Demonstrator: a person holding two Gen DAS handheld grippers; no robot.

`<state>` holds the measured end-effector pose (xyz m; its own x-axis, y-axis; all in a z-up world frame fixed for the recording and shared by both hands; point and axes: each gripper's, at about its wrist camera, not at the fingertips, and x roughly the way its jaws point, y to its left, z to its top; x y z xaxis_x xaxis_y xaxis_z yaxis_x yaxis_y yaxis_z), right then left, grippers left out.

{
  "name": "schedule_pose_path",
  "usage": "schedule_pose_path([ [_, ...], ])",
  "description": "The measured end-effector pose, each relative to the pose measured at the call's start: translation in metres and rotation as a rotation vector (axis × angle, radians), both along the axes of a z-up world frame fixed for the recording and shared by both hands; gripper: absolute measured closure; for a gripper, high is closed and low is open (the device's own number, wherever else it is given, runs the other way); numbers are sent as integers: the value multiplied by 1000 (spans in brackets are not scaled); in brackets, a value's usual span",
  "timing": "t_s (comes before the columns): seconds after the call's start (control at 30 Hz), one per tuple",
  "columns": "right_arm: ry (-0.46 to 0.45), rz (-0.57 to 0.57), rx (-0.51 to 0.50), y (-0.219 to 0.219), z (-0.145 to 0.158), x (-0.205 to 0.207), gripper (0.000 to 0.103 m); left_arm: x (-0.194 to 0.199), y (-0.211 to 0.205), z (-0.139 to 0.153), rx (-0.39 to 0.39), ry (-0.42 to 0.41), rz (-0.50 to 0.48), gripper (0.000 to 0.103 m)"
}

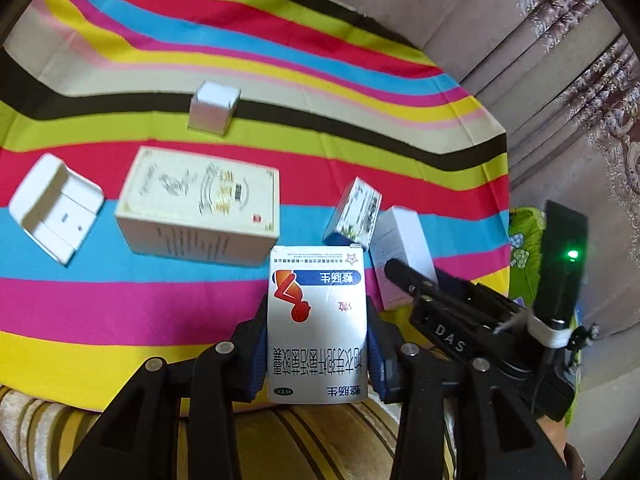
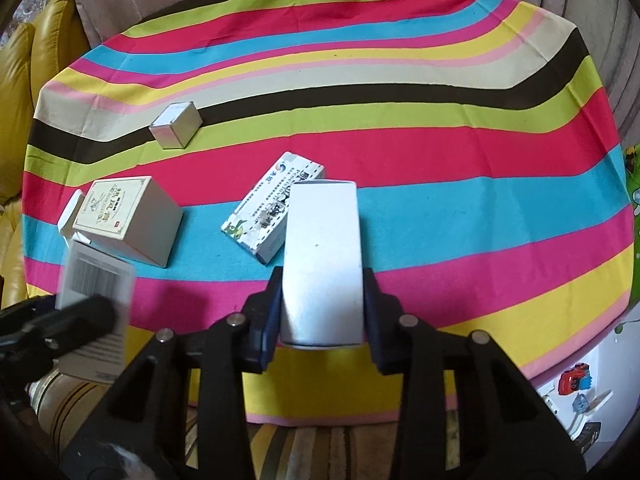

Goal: Organize rigid objects
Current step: 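Grasp the white medicine box with red figure with the left gripper while the right grasps the tall white box, then carry both boxes into the cardboard box and open both grippers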

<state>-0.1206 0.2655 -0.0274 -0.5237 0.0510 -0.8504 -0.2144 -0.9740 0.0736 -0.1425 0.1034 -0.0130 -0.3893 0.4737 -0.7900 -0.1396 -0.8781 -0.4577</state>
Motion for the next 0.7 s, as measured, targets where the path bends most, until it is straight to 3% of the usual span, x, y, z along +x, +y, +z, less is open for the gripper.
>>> schedule_pose_path([
  [0.4, 76, 6, 75, -10, 18, 17, 63, 7, 5, -4, -22, -20, -10, 62],
  [0.7, 157, -40, 31, 5, 39, 41, 63, 8, 30, 9, -55, 1, -52, 62],
])
